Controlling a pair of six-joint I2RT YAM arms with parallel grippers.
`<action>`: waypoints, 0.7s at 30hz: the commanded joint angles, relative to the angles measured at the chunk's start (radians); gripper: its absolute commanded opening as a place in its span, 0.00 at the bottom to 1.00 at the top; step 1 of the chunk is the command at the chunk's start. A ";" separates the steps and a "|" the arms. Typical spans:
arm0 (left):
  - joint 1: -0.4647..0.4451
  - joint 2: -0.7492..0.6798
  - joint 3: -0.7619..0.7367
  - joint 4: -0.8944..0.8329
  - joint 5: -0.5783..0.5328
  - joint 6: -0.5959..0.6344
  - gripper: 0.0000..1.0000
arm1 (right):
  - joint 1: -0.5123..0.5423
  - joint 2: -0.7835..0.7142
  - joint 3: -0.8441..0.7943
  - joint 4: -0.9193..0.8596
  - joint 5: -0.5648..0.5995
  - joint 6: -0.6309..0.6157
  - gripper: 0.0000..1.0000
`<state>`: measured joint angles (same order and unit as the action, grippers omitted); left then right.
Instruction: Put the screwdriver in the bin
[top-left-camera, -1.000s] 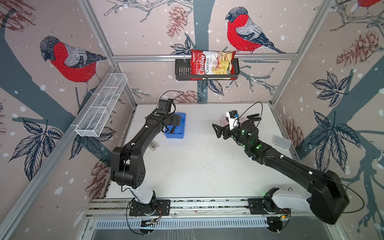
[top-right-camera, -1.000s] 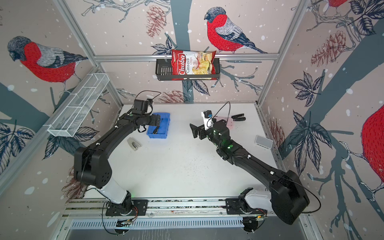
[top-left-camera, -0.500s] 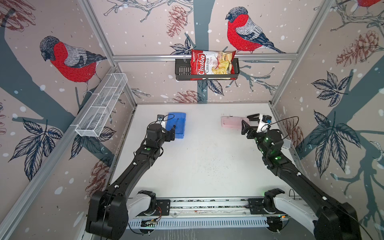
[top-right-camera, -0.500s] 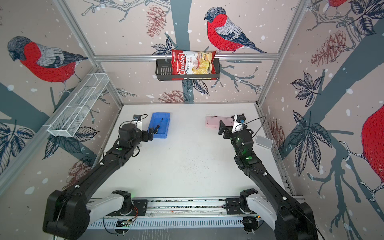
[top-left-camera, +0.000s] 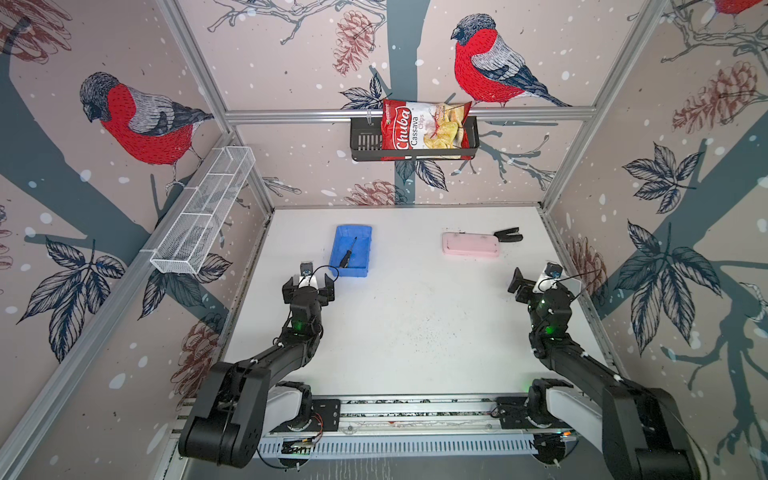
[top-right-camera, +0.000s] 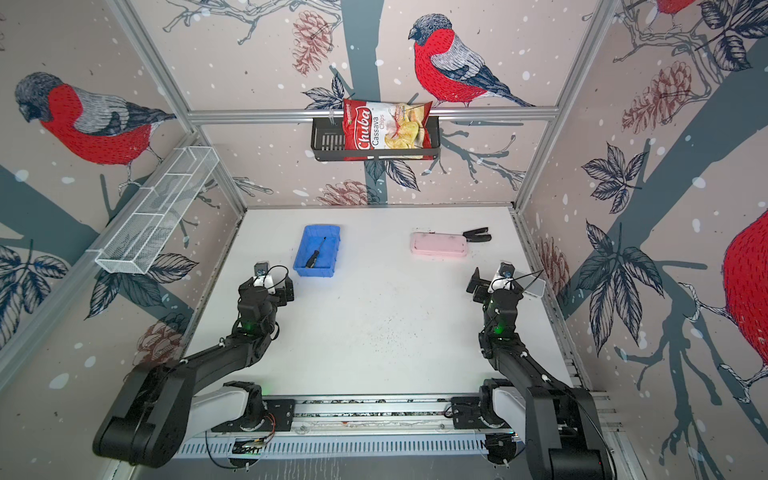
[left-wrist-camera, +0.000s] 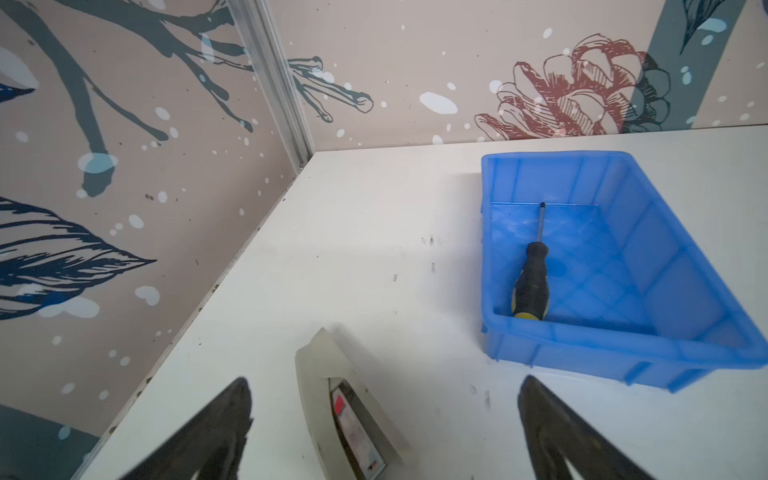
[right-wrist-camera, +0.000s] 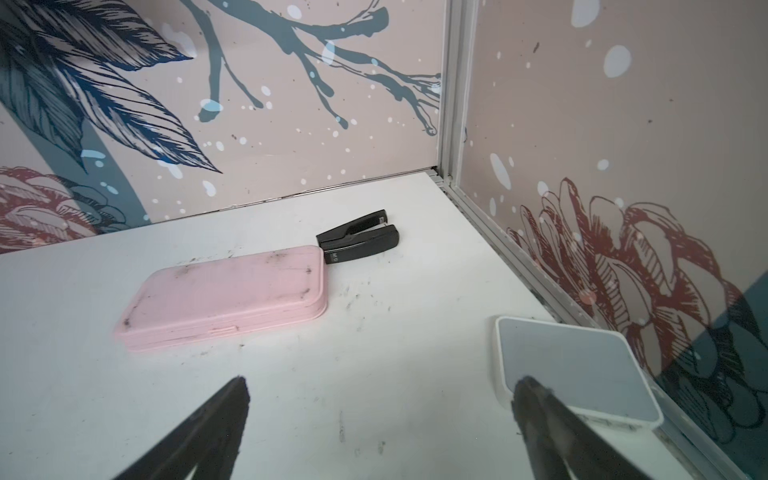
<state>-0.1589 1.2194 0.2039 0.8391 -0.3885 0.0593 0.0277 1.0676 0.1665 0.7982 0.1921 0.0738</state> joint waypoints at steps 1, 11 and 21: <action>0.017 0.046 -0.038 0.293 0.023 0.048 0.98 | -0.014 0.043 -0.017 0.165 -0.032 0.005 1.00; 0.080 0.314 -0.046 0.599 0.165 -0.036 0.99 | -0.031 0.261 -0.004 0.374 -0.085 0.016 1.00; 0.114 0.336 0.037 0.450 0.213 -0.063 0.98 | -0.032 0.433 0.067 0.398 -0.118 0.002 0.99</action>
<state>-0.0502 1.5547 0.2344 1.2869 -0.2039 0.0071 -0.0063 1.5036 0.2138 1.1881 0.0921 0.0811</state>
